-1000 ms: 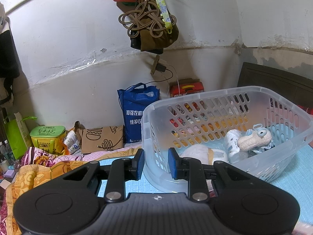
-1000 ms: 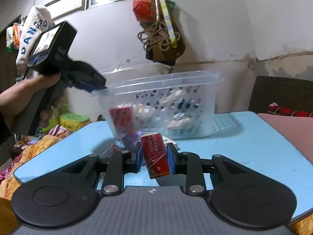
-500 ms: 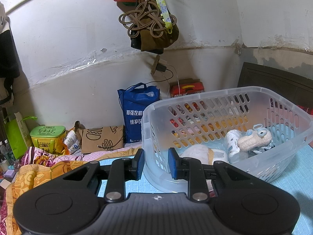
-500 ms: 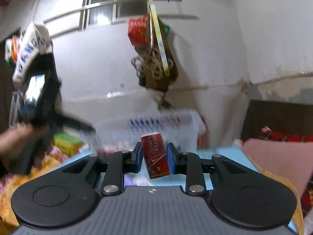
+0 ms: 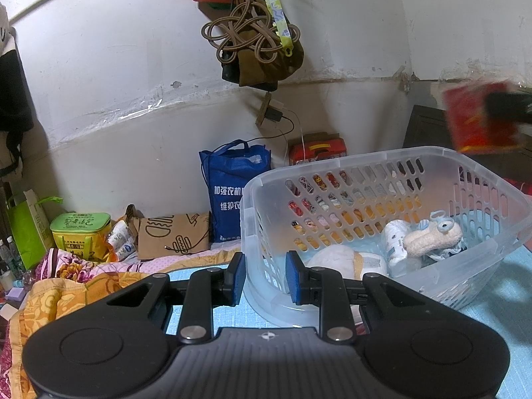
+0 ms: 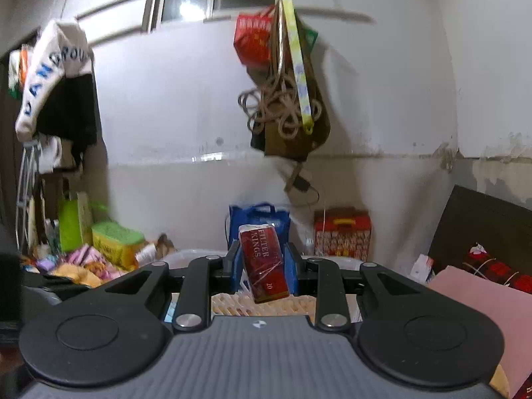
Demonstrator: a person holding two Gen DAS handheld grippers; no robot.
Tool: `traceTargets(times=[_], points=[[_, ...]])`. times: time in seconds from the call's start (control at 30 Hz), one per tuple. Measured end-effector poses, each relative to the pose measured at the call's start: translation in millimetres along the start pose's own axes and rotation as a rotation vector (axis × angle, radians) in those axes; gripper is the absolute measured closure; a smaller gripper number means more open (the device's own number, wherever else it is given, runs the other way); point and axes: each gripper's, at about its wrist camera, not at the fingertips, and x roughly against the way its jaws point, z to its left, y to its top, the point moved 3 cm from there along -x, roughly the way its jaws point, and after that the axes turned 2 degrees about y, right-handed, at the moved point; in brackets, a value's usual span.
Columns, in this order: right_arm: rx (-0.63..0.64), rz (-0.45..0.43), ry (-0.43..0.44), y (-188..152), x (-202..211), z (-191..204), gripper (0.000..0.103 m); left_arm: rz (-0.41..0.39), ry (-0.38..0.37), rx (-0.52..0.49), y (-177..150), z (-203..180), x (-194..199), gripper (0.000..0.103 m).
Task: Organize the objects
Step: 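Carry the red box over the basket and open the right tool, then grasp the white KENT cigarette pack with the right tool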
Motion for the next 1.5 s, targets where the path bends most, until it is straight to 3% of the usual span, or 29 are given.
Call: traceTargets(times=[0.1, 0.13, 0.17, 0.23, 0.43, 0.63, 0.77, 0.8, 0.87, 1.0, 1.33, 1.5], points=[[0.01, 0.042, 0.009, -11.2, -18.0, -2.1, 0.071, 0.001, -0.001, 0.0, -0.4, -0.3, 0.1, 0.073], [0.011, 0.05, 0.013, -14.7, -25.1, -3.1, 0.055, 0.0, -0.001, 0.001, -0.4, -0.4, 0.1, 0.073], [0.013, 0.044, -0.012, -16.6, -27.7, -5.3, 0.03, 0.001, -0.001, 0.0, -0.3, -0.3, 0.2, 0.073], [0.015, 0.009, -0.066, -20.5, -26.1, -8.1, 0.009, 0.001, -0.002, 0.0, -0.6, -0.2, 0.5, 0.073], [-0.064, -0.01, -0.053, -36.4, 3.1, -21.0, 0.001, 0.003, -0.004, 0.002, -0.9, -0.8, 0.8, 0.073], [-0.109, -0.072, -0.041, -71.3, 61.6, -21.5, 0.0, 0.004, -0.005, 0.002, -0.3, -0.9, 0.1, 0.073], [-0.103, 0.017, -0.025, -102.4, 60.1, -22.8, 0.003, 0.004, -0.005, 0.003, 0.0, -0.3, -0.3, 0.073], [-0.098, 0.046, -0.026, -110.6, 55.9, -22.4, 0.006, 0.004, -0.005, 0.003, 0.1, -0.3, -0.3, 0.073], [-0.106, 0.12, -0.021, -126.3, 45.1, -23.9, 0.028, 0.004, -0.005, 0.003, 0.1, -0.1, -0.4, 0.073], [-0.13, 0.247, -0.002, -142.9, 22.5, -27.6, 0.044, 0.004, -0.006, 0.003, 0.1, -0.3, -0.3, 0.073], [-0.021, 0.353, 0.101, -154.0, 6.2, -2.1, 0.04, 0.005, -0.006, 0.005, -0.1, 0.1, -0.9, 0.073], [0.032, 0.395, 0.107, -153.9, -5.6, 7.8, 0.04, 0.004, -0.009, 0.003, 0.0, 1.0, -2.6, 0.073]])
